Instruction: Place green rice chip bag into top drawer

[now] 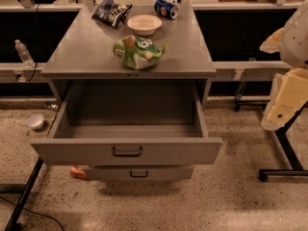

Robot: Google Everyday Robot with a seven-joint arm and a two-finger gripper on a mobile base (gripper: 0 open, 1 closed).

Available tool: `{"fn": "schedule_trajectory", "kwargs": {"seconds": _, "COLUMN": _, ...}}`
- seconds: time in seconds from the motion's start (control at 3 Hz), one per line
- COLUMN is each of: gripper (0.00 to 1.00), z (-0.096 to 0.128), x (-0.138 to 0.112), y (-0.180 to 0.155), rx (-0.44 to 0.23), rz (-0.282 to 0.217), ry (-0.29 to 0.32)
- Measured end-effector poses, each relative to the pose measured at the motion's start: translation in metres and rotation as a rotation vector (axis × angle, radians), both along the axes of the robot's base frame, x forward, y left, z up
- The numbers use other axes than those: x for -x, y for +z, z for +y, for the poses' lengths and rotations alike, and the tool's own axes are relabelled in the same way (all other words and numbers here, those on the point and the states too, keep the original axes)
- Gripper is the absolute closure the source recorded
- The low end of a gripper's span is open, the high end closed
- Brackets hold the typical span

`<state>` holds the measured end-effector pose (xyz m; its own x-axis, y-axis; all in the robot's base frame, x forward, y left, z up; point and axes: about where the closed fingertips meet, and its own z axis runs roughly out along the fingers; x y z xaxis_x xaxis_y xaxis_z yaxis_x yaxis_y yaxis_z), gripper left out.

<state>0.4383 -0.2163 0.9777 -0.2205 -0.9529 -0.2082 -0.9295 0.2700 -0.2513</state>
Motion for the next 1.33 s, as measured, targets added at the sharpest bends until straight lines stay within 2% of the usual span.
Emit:
{"fn": "schedule_trajectory", "kwargs": {"seconds": 0.33, "gripper": 0.0, "z": 0.0, "x": 0.0, "y": 0.0, "rx": 0.0, "rz": 0.0, "ry": 0.0}}
{"fn": "schedule_trajectory", "kwargs": {"seconds": 0.67, "gripper": 0.0, "z": 0.018, "x": -0.032, "y": -0.005, "rx": -0.097, "rz": -0.036, "ry": -0.053}}
{"fn": "schedule_trajectory", "kwargs": {"seconds": 1.0, "gripper": 0.0, "z": 0.06, "x": -0.096, "y": -0.01, "rx": -0.327, "rz": -0.097, "ry": -0.101}}
{"fn": "schedule_trajectory", "kwargs": {"seconds": 1.33, "gripper": 0.0, "z": 0.108, "x": -0.159, "y": -0.005, "rx": -0.515, "rz": -0.17, "ry": -0.133}}
